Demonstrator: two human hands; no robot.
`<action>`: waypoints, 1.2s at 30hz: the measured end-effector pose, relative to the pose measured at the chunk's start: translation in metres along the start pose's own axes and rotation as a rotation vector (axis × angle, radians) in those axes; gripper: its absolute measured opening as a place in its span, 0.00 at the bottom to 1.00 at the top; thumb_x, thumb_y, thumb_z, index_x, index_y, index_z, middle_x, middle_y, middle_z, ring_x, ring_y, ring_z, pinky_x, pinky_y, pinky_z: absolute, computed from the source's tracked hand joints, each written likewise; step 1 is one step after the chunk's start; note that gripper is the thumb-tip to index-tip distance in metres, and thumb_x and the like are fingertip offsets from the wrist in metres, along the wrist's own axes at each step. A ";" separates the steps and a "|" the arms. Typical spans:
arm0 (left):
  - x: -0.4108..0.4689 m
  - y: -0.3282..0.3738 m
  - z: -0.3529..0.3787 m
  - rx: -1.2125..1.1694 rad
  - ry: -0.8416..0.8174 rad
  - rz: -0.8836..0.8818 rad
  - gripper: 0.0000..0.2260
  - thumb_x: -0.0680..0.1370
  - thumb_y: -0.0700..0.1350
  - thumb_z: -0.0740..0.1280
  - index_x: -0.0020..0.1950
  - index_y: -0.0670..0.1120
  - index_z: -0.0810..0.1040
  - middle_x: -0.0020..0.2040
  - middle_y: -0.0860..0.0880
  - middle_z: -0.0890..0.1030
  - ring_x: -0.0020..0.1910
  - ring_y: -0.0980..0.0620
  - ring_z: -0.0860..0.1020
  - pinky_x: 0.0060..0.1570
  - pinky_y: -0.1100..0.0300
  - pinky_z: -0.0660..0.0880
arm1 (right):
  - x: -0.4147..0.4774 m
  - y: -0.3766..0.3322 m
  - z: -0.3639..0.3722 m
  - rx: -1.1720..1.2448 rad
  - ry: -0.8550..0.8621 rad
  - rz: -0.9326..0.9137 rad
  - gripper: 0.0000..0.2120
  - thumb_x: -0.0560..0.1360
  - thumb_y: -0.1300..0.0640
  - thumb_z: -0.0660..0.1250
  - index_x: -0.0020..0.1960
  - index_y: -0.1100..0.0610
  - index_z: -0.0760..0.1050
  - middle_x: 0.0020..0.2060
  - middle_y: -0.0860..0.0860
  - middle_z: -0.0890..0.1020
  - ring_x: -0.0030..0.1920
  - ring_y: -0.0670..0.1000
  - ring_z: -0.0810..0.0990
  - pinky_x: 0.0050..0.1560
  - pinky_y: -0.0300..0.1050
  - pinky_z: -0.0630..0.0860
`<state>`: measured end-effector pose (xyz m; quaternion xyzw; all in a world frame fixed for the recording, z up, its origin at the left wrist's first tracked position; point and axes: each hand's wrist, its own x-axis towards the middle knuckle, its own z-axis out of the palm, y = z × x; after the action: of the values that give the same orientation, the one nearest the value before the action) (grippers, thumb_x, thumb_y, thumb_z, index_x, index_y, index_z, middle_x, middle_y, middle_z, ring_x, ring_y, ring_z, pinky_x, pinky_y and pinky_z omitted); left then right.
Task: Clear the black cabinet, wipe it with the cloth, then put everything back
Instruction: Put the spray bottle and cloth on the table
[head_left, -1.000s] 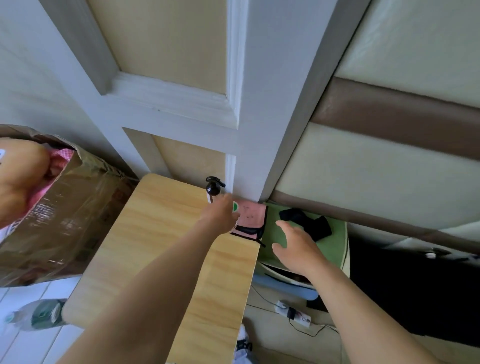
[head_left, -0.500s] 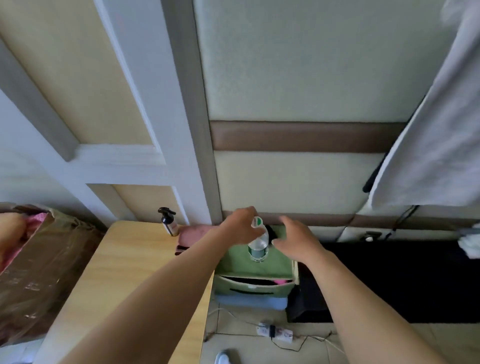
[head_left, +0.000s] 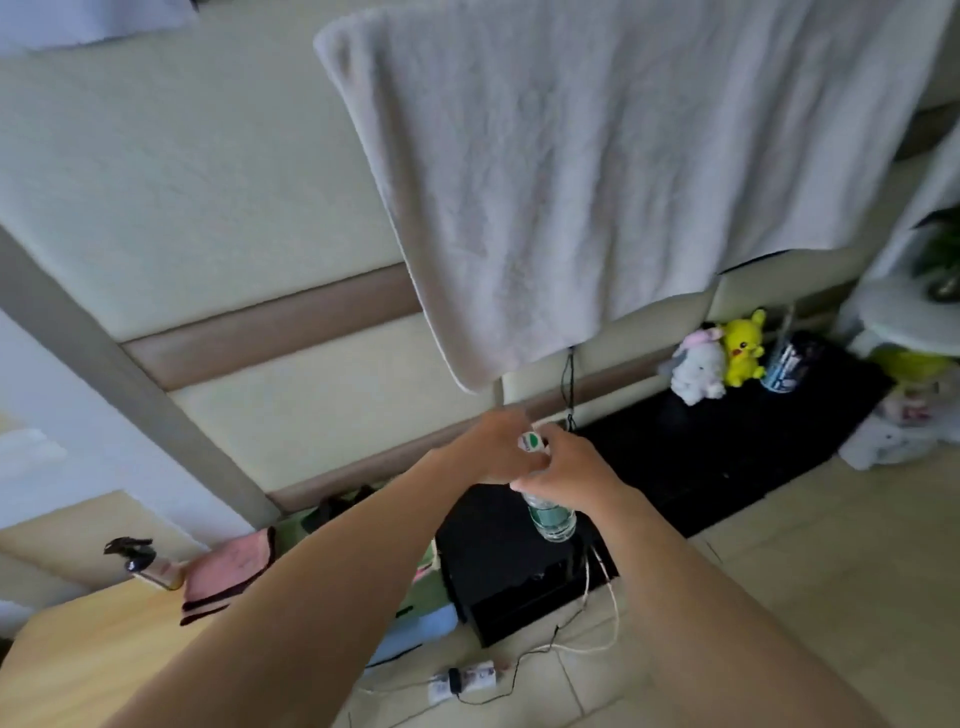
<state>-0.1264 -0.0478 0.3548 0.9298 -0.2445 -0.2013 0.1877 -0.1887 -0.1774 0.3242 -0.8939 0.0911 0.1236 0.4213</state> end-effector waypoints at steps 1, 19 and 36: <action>0.006 0.020 0.004 0.019 -0.024 0.020 0.13 0.75 0.52 0.69 0.53 0.44 0.79 0.48 0.48 0.81 0.49 0.47 0.80 0.47 0.51 0.80 | -0.003 0.012 -0.012 0.000 0.027 0.010 0.23 0.65 0.49 0.76 0.58 0.47 0.74 0.49 0.45 0.82 0.49 0.48 0.82 0.54 0.51 0.81; 0.113 0.102 0.010 0.019 -0.078 0.288 0.25 0.77 0.48 0.71 0.73 0.48 0.70 0.63 0.49 0.76 0.63 0.49 0.75 0.64 0.52 0.73 | 0.003 0.101 -0.109 0.070 0.476 0.235 0.14 0.62 0.46 0.77 0.42 0.50 0.78 0.39 0.46 0.82 0.43 0.48 0.82 0.46 0.49 0.82; 0.267 0.073 0.038 0.020 -0.154 0.145 0.28 0.77 0.52 0.70 0.75 0.49 0.66 0.70 0.49 0.70 0.67 0.47 0.71 0.66 0.51 0.72 | 0.121 0.181 -0.174 0.215 0.535 0.342 0.09 0.67 0.51 0.77 0.41 0.52 0.79 0.39 0.46 0.82 0.41 0.42 0.79 0.36 0.37 0.71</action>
<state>0.0419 -0.2585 0.2800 0.8932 -0.3267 -0.2556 0.1733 -0.0968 -0.4329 0.2630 -0.8170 0.3594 -0.0571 0.4473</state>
